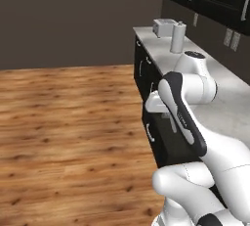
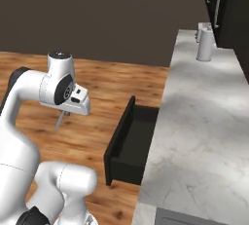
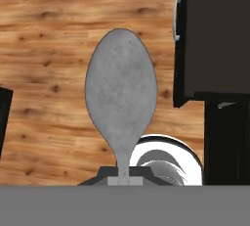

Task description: Organize the utensils by type. Pick up the wooden spoons from the counter and place them in the open cabinet. Then pick up the metallic utensils from the counter and place them in the open drawer.

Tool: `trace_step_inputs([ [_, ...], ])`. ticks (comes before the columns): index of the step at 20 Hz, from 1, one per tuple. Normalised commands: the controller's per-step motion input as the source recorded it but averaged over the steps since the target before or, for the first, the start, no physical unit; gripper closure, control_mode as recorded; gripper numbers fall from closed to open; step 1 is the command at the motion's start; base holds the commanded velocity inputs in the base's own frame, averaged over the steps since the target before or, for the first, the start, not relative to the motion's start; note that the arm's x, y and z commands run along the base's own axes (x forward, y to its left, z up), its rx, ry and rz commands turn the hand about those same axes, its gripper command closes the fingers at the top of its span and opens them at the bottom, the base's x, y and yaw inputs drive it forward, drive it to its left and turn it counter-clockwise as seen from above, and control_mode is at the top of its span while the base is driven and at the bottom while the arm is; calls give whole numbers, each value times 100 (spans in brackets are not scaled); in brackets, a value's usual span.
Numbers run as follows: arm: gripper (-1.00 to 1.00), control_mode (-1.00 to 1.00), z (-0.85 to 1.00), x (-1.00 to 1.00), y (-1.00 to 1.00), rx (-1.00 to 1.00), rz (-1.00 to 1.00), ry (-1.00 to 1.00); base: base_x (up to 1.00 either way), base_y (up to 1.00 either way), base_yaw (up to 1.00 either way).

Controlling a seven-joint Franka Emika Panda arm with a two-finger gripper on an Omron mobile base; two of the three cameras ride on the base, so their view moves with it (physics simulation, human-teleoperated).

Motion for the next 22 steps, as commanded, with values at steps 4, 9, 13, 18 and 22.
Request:
trace_step_inputs([
  [4,100,100,0,0,0,0,0,0,23,-46,24],
  [9,100,100,0,0,0,0,0,0,17,-49,25],
  [13,100,-100,0,16,-37,0,10,0,3,-11,5],
  [18,100,-100,-1,17,-59,-1,1,0,0,0,0],
  [22,100,-100,-10,2,-64,-9,-1,0,0,0,0],
])
